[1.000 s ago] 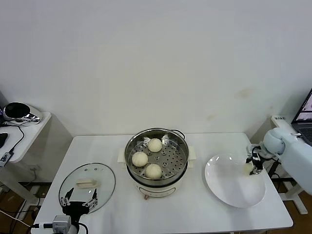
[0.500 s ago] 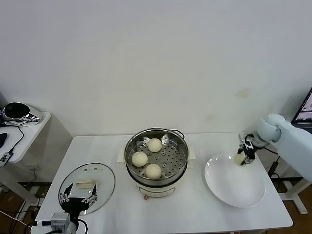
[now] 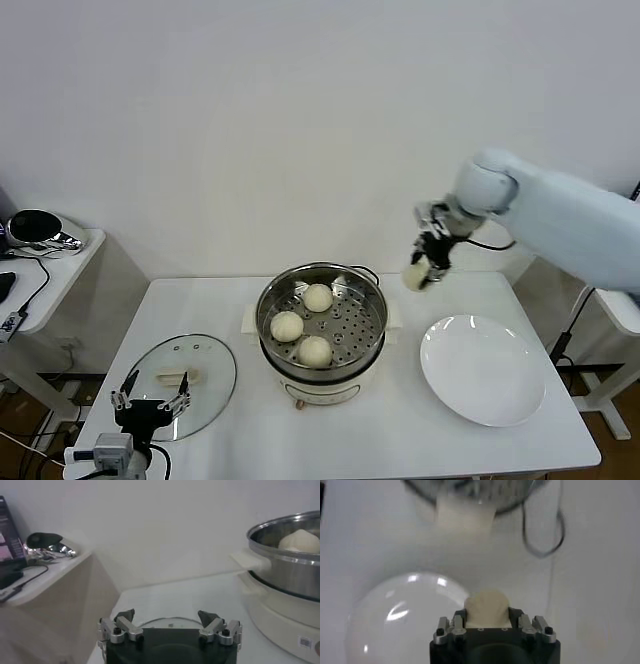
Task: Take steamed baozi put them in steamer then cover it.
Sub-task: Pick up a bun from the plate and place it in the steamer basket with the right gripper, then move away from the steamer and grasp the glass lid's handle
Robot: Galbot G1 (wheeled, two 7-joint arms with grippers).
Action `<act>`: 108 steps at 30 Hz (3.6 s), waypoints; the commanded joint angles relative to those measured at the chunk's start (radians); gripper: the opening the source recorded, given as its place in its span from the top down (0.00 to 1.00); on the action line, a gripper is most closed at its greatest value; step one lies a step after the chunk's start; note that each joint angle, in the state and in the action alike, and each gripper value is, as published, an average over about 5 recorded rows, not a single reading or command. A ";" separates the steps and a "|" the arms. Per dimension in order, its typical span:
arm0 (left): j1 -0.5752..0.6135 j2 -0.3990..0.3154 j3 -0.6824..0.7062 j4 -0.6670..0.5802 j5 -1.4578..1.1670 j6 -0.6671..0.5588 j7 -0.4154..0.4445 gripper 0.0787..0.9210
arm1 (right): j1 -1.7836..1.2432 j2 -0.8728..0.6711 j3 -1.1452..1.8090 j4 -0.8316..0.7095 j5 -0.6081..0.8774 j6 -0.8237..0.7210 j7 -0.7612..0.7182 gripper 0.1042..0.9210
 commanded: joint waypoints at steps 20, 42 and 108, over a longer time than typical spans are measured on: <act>0.004 0.013 -0.007 -0.006 -0.029 -0.004 -0.011 0.12 | -0.021 0.369 -0.193 -0.130 0.087 -0.131 0.077 0.47; -0.010 0.005 0.008 0.016 -0.029 0.000 -0.006 0.12 | -0.123 0.303 -0.143 -0.125 0.025 -0.138 0.092 0.47; -0.020 0.225 0.110 0.276 1.182 -0.520 -0.276 0.12 | -2.166 0.447 2.053 0.456 0.274 0.504 0.910 0.12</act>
